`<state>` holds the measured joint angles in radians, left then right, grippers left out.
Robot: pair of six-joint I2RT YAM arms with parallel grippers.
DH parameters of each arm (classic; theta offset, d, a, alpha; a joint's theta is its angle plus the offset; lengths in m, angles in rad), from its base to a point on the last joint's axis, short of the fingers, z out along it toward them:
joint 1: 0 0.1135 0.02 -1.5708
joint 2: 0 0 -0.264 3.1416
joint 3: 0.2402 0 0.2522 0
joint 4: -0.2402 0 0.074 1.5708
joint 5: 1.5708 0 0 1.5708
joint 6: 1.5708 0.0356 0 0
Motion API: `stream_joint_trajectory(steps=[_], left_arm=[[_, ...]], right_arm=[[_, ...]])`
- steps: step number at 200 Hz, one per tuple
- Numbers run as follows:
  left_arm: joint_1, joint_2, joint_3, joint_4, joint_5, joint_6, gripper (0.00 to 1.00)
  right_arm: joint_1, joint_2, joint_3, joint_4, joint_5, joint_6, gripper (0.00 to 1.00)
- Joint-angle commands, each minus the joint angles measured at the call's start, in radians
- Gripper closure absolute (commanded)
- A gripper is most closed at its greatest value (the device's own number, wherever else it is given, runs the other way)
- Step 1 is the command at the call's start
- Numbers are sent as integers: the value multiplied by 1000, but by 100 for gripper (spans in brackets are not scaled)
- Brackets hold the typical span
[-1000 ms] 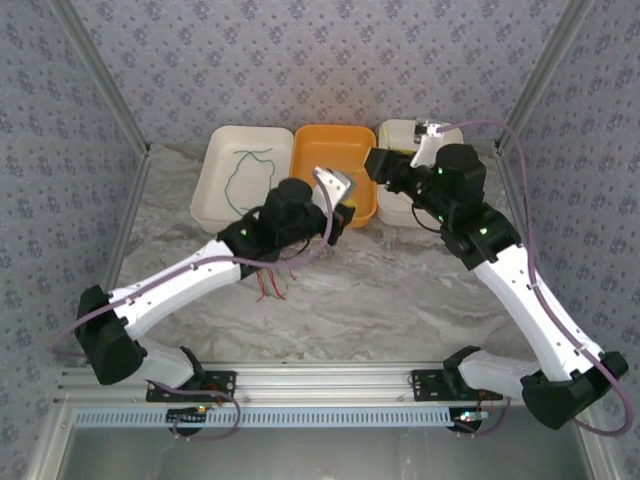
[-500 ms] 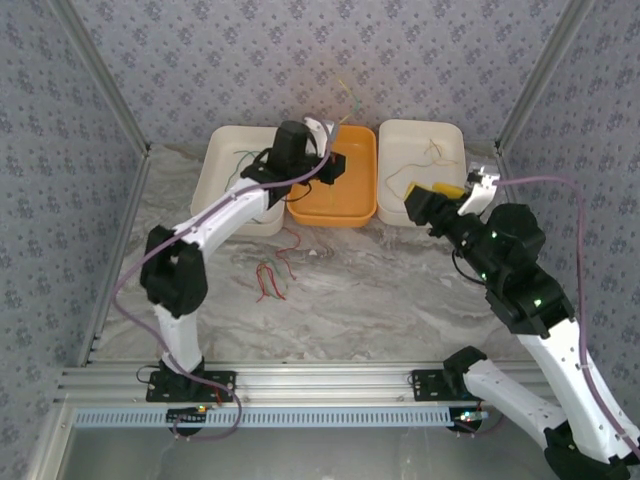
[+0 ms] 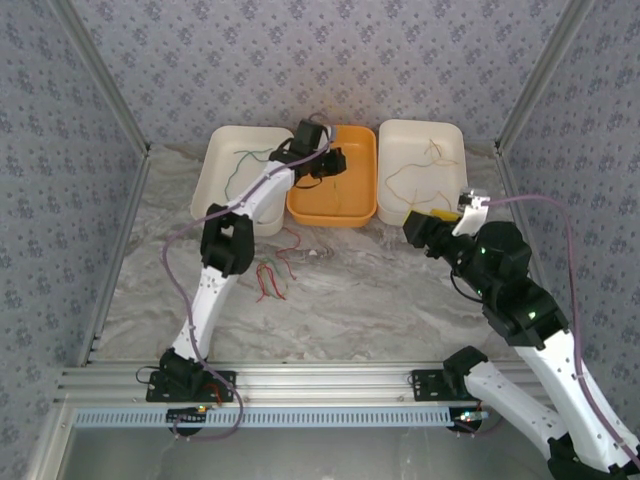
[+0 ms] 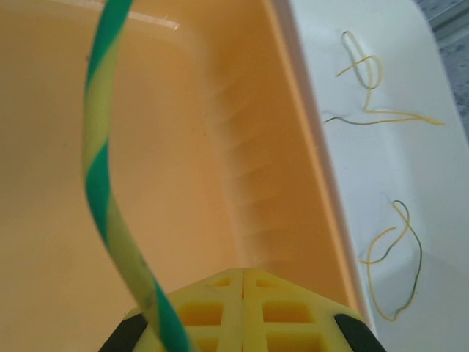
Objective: Untangle the cables
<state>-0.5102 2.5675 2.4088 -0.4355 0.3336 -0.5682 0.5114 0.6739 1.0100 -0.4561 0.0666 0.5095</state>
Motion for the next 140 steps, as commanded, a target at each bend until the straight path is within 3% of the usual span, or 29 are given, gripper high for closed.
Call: stream_joint_trajectory(steps=[1,20,38,52,81,105,121,140], left_arm=[[3,8,76,-102,30,-111,93],[7,8,86,-115,35,-158,83],[11,7,114,-153,33,-172,47],[11,2,142,-188,38,-164,35],[8,-76,150,-231,21,-133,27],[1,-215,94,-291,-81,-109,24],[1,-358,-57,-261,-158,-101,24],[1,-576,-351,-149,-237,-110,25]], right_arm=[[6,-9,-19,-16,27,11,33],[5,3,-22,-5,29,11,33],[5,16,-19,3,18,18,33],[7,20,-18,8,17,24,33],[6,22,-20,2,27,19,33],[8,30,-28,-15,41,13,35],[17,30,-50,-9,38,17,36],[55,46,-92,8,45,32,39]])
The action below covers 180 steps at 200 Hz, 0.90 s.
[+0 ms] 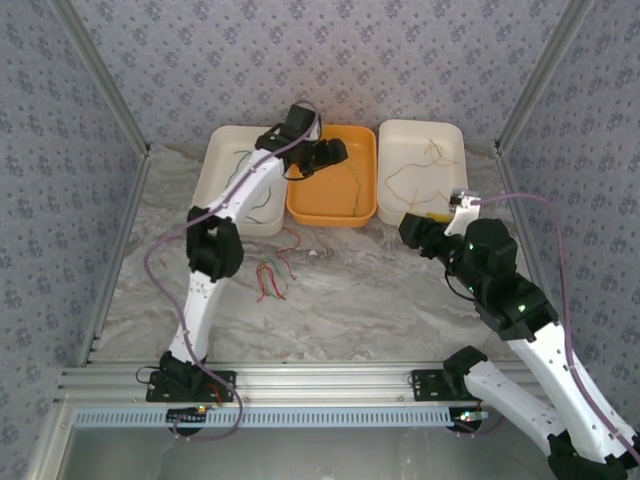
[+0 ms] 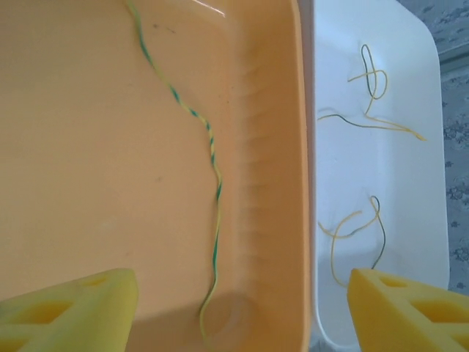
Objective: Untangle the cables
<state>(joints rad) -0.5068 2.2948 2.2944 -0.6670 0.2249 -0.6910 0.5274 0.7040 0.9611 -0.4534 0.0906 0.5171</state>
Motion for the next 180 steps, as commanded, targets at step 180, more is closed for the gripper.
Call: stream_joint_trajectory(steps=[180], left_arm=[[-10,-1086,-1700,454,-217,-80,21]], right_arm=[[382,1070,174,365,-164,-96,38]])
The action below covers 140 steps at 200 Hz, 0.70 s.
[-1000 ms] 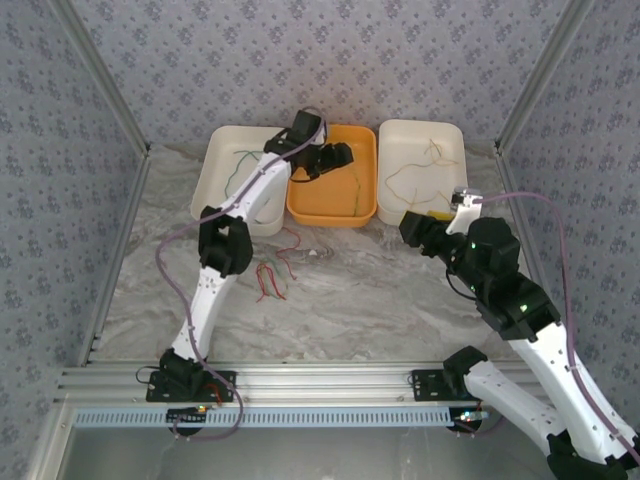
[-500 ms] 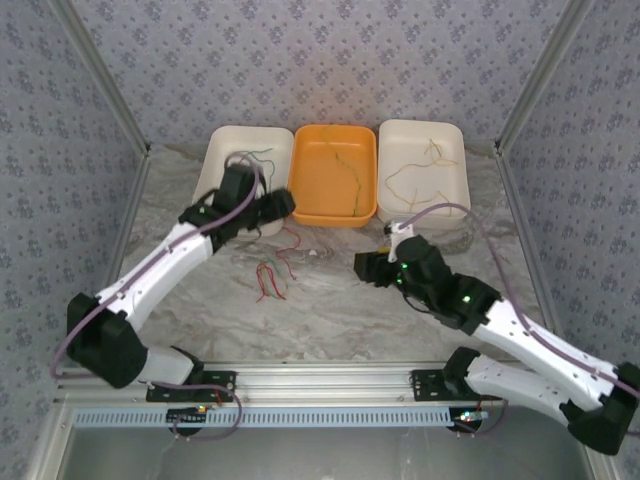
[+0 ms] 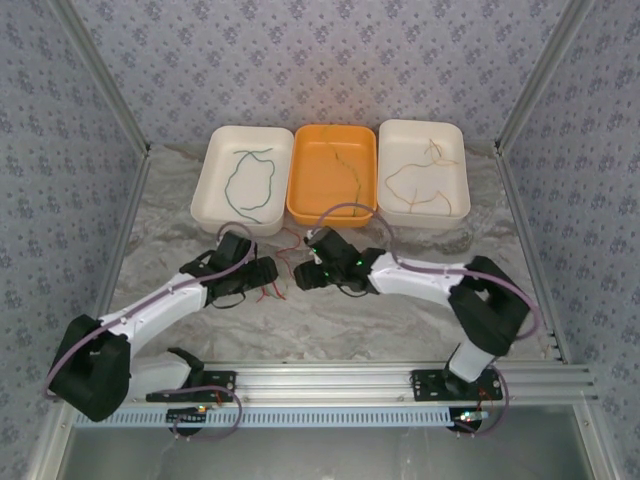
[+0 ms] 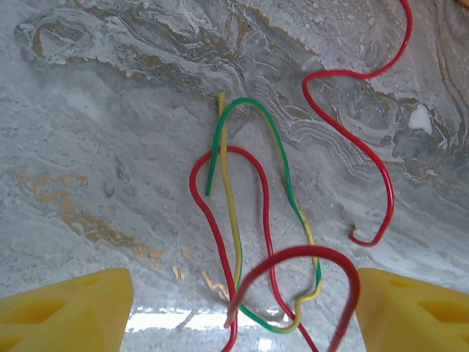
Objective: Untangle the cables
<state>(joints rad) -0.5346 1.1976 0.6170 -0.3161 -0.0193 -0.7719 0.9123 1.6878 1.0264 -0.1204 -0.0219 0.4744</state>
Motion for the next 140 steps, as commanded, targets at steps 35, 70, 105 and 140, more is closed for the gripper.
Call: stream_joint_trajectory(steps=[35,70,105,140], left_arm=[[46,61,-18,155,68,19,32],[49,86,-34,188,76,16,55],[49,85,-56,189,60,12,74],[49,27,-68,114,-28,9,100]], right_arm=[[-23,263,277,-11,-63,-49,43],[-43,345,317,-12,-76,-21,61],[-52,319,264,23,-55,-9,66],[-60,229,179,56,-11,-7,100]])
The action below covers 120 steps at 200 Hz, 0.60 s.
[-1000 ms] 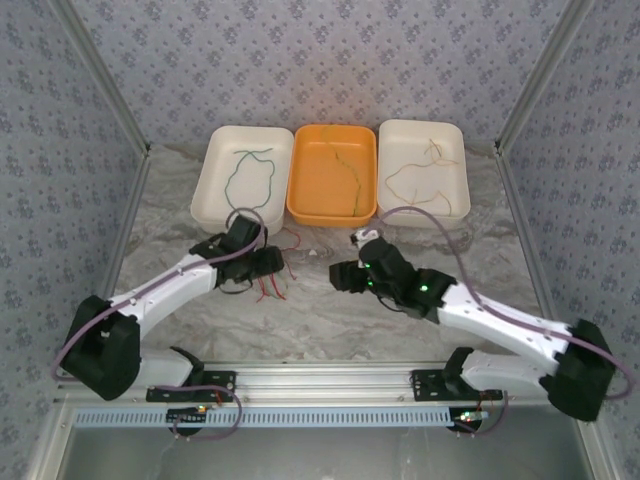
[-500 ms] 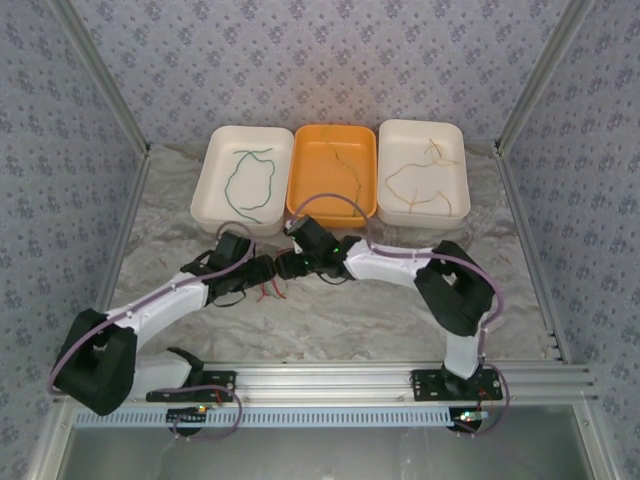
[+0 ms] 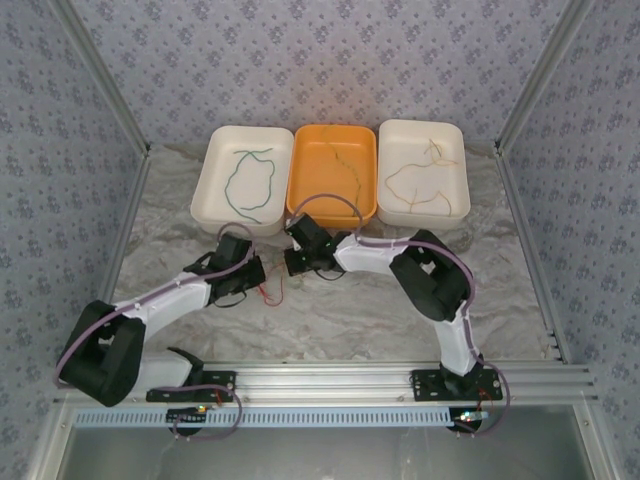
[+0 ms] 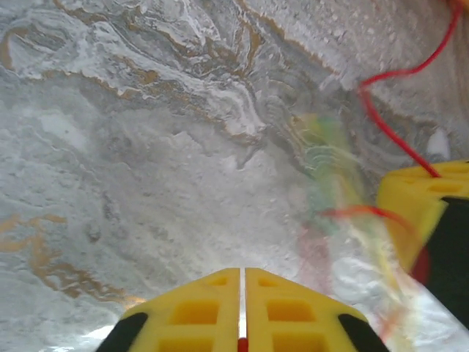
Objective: Untangle the cables
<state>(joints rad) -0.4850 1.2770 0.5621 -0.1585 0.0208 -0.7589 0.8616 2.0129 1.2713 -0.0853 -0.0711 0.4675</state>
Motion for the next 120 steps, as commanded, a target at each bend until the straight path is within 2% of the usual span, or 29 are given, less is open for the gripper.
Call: stream_joint_trajectory(steps=[1,19,42,76,90,101,112,120], left_arm=[[0,-56,-14,-47,-73,-4,100],[0,-123,-26,-93,-131,0,100],[4,-168,-25,-110,-127,16,100],[3,-129,10,-91,-74,19,100],[4,-108,33,-104,-68,17,82],[5,-105,47,-119,-65,19,73],[3,-112,54,-136,-68,20,57],[3,-123,61,-150,-70,21,50]], right_arm=[[-10,-102,-68,23,39,0,100],[-23,-234,-207,44,62,-2,100],[-67,-472,-377,47,59,-26,100],[-142,-609,-445,26,-131,-117,100],[-151,-631,-444,11,-191,-145,100],[-154,-658,-444,-7,-196,-154,100],[-173,-700,-454,-19,-219,-156,100],[-190,-744,-466,-27,-216,-149,100]])
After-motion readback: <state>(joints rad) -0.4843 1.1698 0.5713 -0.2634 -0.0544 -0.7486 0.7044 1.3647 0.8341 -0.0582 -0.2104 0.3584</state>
